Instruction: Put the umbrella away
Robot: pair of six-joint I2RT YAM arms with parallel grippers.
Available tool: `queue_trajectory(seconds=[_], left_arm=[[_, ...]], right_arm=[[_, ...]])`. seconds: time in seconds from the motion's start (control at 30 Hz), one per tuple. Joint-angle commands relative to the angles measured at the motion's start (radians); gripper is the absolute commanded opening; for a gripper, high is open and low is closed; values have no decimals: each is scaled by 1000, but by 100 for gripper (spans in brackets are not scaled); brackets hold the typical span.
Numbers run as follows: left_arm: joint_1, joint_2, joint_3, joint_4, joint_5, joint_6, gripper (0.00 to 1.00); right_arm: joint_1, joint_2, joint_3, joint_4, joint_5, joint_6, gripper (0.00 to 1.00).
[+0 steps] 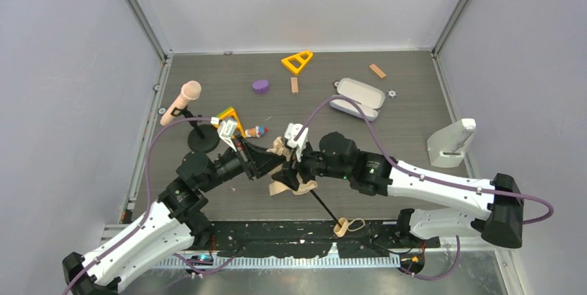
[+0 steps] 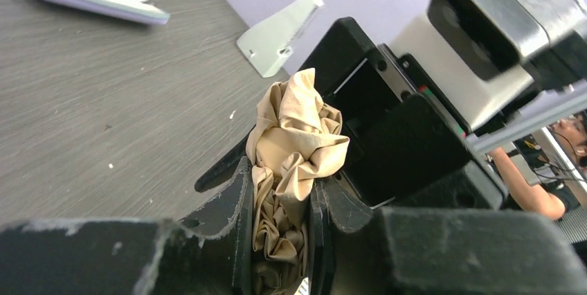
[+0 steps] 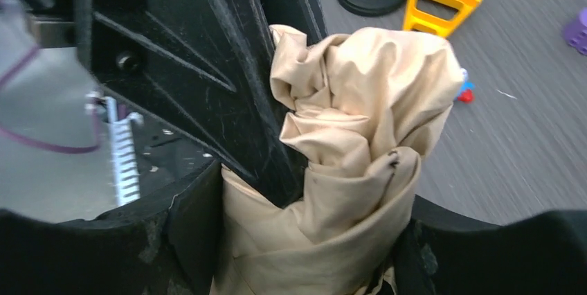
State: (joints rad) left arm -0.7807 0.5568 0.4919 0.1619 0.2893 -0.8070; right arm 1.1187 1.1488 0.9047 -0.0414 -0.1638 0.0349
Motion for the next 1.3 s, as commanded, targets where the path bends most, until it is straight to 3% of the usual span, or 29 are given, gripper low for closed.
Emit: queue_trajectory(seconds=[0.0,0.23,0.6,0.67,0.83,0.93,0.97,1.13,1.17,1.27], left_arm=[[-5,-36,0,164,-71,-114,0],[-5,-57,-36,178,-98,-150,0],[-5,-91,-71,197,-145,-182,0],[-5,-97,-72,194,-151,-181,0],[-5,-117,-74,186,-170,-174,0],[-5,-137,-52,148,-185,-139,0],[-5,-144,-41,126,-191,-123,5],[-4,-184,12,61,-203,-32,89],[-4,-192,23,43,-206,-12,98],[4,-220,63,-26,-210,46,100]], right_arm=[[65,84,-38,19,390,-117,67],[131,275,-20,82,520,-111,68],[144,514,47,138,699,43,67],[144,540,61,135,718,54,56],[143,531,69,109,758,70,14],[139,459,57,98,752,73,6],[138,441,51,97,746,74,6],[97,245,9,128,593,83,6],[76,220,5,137,565,86,6],[35,106,-15,149,427,93,6]])
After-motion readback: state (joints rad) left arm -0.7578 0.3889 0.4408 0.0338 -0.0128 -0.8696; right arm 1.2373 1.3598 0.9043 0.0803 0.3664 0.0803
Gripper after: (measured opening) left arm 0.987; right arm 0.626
